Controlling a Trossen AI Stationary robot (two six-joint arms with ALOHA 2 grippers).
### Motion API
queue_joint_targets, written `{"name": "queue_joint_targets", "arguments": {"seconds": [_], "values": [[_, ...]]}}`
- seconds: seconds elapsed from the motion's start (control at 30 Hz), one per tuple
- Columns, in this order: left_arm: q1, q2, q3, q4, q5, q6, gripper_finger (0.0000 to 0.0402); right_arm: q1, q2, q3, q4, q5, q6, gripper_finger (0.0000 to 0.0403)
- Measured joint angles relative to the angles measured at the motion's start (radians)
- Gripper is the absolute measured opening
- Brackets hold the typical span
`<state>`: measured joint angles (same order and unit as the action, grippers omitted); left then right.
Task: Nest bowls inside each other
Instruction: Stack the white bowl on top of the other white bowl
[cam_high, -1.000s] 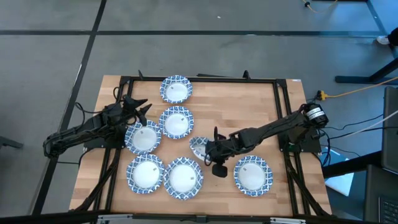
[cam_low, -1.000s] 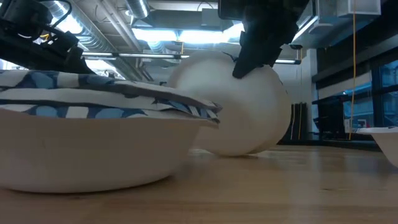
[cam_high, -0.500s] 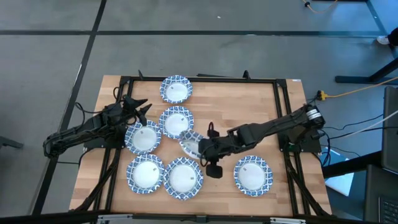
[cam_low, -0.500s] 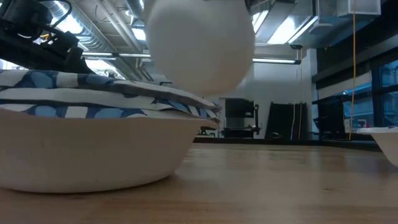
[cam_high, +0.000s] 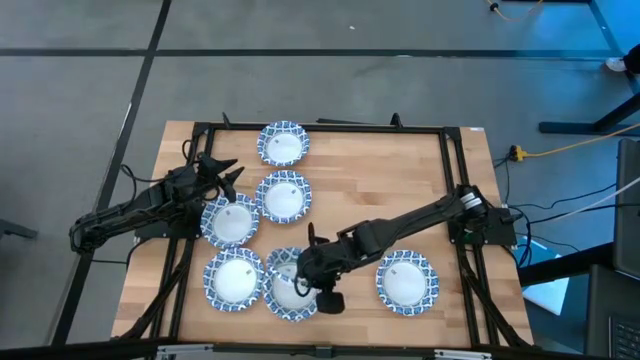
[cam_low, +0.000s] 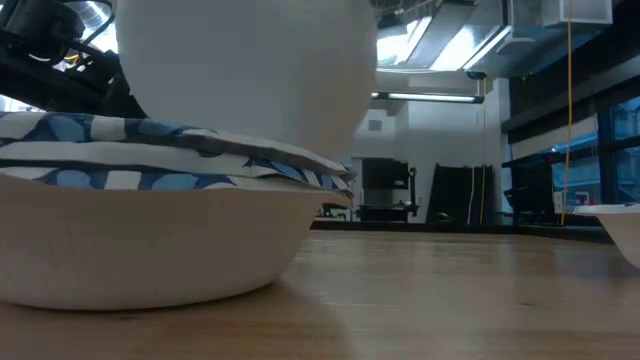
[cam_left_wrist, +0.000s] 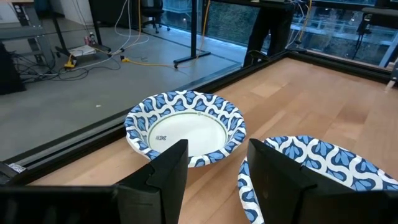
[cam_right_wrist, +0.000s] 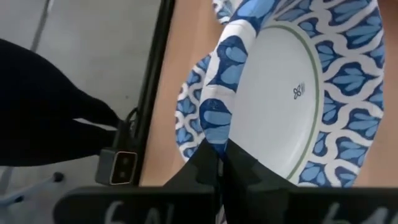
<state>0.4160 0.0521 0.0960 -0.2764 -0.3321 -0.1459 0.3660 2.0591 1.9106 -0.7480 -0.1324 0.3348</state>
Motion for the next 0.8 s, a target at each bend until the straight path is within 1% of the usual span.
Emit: {"name": "queue_joint_targets", "arguments": {"seconds": [0.13, 0.43, 0.6, 0.67, 0.8], "values": [[0.000, 0.000, 0.000, 0.000, 0.000, 0.000, 0.0160, 0.000, 0.022, 0.002, -0.008, -0.023, 0.023, 0.0003], [0.000, 0.000, 0.000, 0.000, 0.000, 0.000, 0.0160, -0.011, 0.061, 0.001, -0.064, -0.019, 0.026, 0.0003], [0.000, 0.000, 0.000, 0.000, 0.000, 0.000, 0.0160, -0.013, 0.079, 0.001, -0.166, 0.057, 0.054, 0.0002], [0.000, 0.000, 0.000, 0.000, 0.000, 0.000, 0.0160, -0.014, 0.089, 0.001, -0.198, 0.063, 0.062, 0.0002], [0.000, 0.000, 0.000, 0.000, 0.000, 0.000, 0.0160, -0.013, 0.097, 0.001, -0.201, 0.065, 0.065, 0.0002]]}}
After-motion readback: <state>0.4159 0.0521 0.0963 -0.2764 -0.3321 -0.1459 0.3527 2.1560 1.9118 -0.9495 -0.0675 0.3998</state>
